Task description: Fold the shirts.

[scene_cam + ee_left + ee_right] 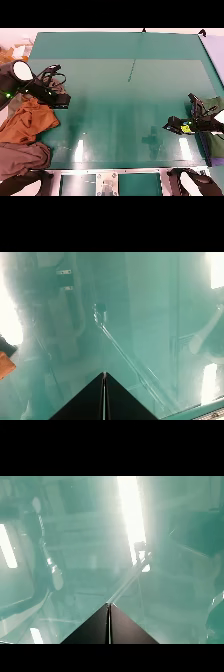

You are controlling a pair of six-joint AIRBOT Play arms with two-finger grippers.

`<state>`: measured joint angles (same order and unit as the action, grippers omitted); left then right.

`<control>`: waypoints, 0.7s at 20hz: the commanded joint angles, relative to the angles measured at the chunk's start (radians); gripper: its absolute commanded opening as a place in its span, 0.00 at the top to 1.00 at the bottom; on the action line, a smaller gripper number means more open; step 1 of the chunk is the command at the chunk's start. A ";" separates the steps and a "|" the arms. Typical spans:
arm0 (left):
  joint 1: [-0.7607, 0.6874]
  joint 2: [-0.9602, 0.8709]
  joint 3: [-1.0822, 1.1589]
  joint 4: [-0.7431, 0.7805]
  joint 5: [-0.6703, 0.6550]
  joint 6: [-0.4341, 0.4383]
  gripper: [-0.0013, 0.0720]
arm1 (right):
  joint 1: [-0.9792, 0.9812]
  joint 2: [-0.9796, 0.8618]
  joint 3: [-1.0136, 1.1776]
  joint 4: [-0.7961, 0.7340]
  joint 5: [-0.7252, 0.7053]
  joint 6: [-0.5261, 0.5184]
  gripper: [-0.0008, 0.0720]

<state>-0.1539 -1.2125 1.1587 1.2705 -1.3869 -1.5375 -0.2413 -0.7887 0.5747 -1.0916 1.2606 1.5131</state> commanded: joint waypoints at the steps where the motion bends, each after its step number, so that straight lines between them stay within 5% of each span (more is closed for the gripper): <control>1: 0.000 0.001 0.000 0.000 0.000 0.000 0.95 | 0.001 0.001 0.000 0.000 0.000 0.000 0.97; 14: 0.000 0.001 0.000 0.000 0.017 0.001 0.95 | 0.001 0.001 0.000 0.000 0.000 0.000 0.97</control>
<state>-0.1535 -1.2125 1.1587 1.2705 -1.3861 -1.5372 -0.2413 -0.7887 0.5747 -1.0912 1.2606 1.5131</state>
